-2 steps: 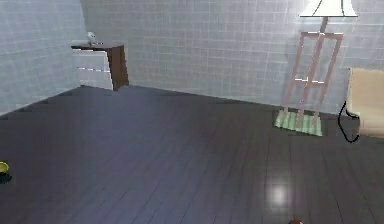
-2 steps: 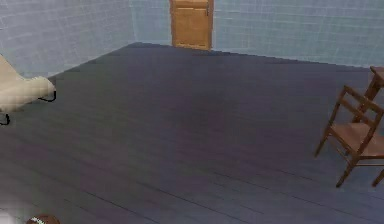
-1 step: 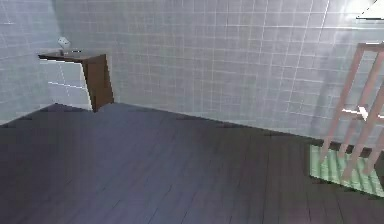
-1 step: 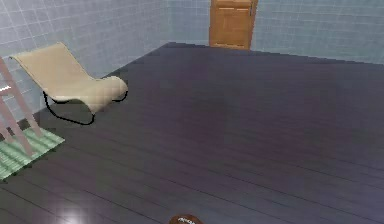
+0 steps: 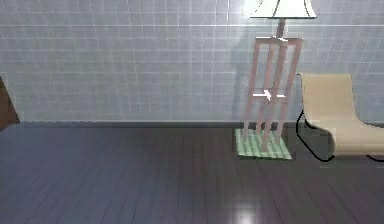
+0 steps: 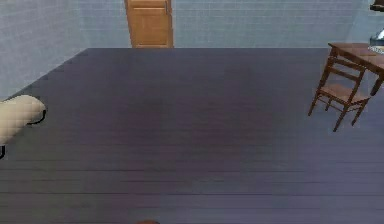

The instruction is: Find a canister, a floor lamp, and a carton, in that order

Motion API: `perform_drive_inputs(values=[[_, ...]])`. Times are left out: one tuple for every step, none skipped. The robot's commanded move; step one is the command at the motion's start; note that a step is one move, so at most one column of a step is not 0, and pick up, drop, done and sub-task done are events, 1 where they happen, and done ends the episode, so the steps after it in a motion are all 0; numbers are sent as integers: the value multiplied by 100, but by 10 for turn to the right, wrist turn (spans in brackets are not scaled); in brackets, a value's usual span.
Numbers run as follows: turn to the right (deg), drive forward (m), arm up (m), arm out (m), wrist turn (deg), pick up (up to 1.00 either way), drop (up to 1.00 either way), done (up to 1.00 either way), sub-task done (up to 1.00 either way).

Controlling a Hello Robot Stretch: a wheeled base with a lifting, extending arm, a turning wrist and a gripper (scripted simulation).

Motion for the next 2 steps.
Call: perform_drive_inputs(values=[[0, 65, 0, 0, 0, 0, 0, 0, 0], [450, 0, 0, 0, 0, 0, 0, 0, 0]])
